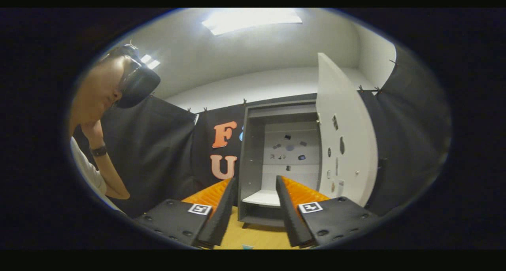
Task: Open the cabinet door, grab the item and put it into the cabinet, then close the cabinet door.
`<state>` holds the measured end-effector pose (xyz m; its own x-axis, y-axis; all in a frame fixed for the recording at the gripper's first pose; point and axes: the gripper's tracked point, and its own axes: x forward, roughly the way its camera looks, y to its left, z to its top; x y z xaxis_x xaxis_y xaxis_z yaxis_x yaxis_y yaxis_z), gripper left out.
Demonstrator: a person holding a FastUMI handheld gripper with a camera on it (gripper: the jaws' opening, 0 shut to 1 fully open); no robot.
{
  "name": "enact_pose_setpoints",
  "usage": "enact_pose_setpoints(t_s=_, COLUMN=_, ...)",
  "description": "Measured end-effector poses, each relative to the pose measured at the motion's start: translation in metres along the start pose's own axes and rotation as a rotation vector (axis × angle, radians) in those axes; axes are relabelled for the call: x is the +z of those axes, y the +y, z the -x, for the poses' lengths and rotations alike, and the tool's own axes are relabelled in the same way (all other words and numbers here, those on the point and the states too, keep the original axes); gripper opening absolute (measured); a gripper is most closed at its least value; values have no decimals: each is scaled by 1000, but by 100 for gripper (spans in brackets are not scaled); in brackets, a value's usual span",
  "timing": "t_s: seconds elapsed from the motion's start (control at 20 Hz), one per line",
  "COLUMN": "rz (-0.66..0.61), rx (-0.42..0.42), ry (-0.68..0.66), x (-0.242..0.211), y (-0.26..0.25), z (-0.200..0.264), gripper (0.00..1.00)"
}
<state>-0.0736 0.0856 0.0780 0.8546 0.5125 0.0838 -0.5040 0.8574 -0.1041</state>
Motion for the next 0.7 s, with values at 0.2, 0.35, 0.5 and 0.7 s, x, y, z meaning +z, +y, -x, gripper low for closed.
enact_pose_setpoints(t_s=0.2, rz=59, rx=65, ry=173, x=-81, y=35, z=-49, gripper=98)
enact_pose_setpoints(t_s=0.35, rz=64, rx=65, ry=361, x=-177, y=49, z=-70, gripper=98)
enact_pose_setpoints(t_s=0.5, rz=6, rx=1, ry=516, x=-262, y=45, z=-76, gripper=98)
enact_pose_setpoints(t_s=0.7, rz=-48, rx=-135, ry=718, x=-371, y=17, z=-47, gripper=99)
